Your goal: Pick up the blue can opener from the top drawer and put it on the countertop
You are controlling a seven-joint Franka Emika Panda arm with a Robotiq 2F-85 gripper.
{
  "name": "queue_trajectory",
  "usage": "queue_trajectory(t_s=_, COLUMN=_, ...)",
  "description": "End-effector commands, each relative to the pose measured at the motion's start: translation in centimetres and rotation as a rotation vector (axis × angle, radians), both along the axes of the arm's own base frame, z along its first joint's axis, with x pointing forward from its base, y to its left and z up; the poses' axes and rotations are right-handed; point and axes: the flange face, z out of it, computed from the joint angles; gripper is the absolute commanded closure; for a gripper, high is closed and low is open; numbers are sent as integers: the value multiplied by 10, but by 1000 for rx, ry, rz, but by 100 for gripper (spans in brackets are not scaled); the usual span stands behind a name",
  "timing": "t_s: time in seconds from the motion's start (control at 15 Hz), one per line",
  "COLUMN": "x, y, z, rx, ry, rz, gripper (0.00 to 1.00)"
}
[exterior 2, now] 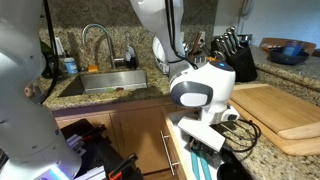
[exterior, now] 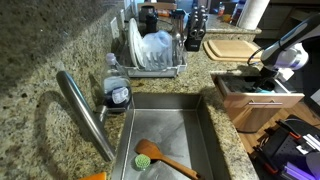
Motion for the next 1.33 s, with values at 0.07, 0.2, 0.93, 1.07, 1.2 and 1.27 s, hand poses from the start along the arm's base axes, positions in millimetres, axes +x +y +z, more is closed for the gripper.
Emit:
queue_trajectory(t_s=0.07, x=-9, y=-15, z=-13, rx=-4, ry=61, rz=-66, gripper=0)
queue_trajectory(t_s=0.2, x=-10, y=-8, z=-7, rx=-4, ry=39, rz=-54, gripper=0)
queue_trajectory(t_s=0.93, x=-10, y=-5, z=-9, rx=16, ry=38, rz=-13, gripper=55)
queue_trajectory(t_s=1.07, x=-10, y=-8, z=-6, rx=10, ry=30, rz=0, gripper=66)
queue_trajectory(t_s=1.2, x=-12, y=-11, z=-4, rx=7, ry=24, rz=6, gripper=80)
queue_trajectory(t_s=1.27, x=-13, y=-13, z=-4, rx=7, ry=23, rz=8, gripper=88)
